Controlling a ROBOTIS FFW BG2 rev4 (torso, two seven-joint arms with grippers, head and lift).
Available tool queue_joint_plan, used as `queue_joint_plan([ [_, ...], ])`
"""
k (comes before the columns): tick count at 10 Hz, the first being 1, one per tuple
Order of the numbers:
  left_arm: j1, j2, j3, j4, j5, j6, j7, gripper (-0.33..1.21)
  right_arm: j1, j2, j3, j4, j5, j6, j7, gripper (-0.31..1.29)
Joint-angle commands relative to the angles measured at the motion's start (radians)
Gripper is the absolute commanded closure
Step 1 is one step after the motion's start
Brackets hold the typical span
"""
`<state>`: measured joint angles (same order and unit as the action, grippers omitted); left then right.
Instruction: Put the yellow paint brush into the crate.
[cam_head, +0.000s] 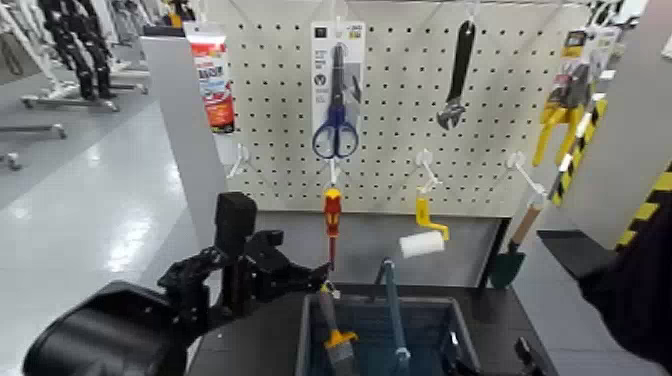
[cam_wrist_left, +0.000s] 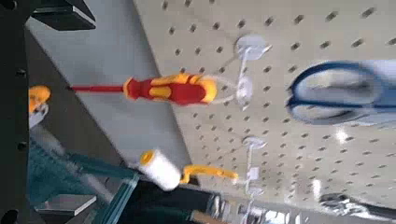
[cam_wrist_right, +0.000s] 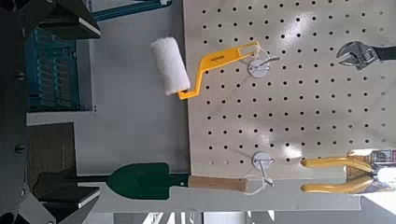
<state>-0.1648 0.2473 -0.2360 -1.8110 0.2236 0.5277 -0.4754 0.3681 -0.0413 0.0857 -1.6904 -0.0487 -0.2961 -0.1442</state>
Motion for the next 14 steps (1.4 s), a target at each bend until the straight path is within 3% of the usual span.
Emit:
queue_joint_plan([
  [1,0.153,-0.023,0.030,-0.044,-0.017,-0.213,0.178,0.01,0.003,0.000,-0.004,-0.005,0.001,-0.005,0.000,0.12],
  [2,0.189,-0.040,0.049,-0.044,-0.053,-0.270,0.213,0.01,0.005,0.000,-0.007,-0.005,-0.002,-0.009,-0.002,0.12],
  [6,0.294,-0.043,0.057,-0.018,-0.115,-0.405,0.337,0.01,0.009,-0.002,-0.009,-0.005,-0.003,-0.018,0.000,0.12],
  [10,0.346,-0.036,0.003,0.050,-0.118,-0.546,0.474,0.02,0.009,-0.005,-0.012,-0.003,-0.014,-0.026,0.009,0.12],
  [14,0.370,-0.026,-0.011,0.042,-0.148,-0.594,0.551,0.03,0.015,-0.003,-0.012,-0.003,-0.013,-0.028,0.011,0.12],
])
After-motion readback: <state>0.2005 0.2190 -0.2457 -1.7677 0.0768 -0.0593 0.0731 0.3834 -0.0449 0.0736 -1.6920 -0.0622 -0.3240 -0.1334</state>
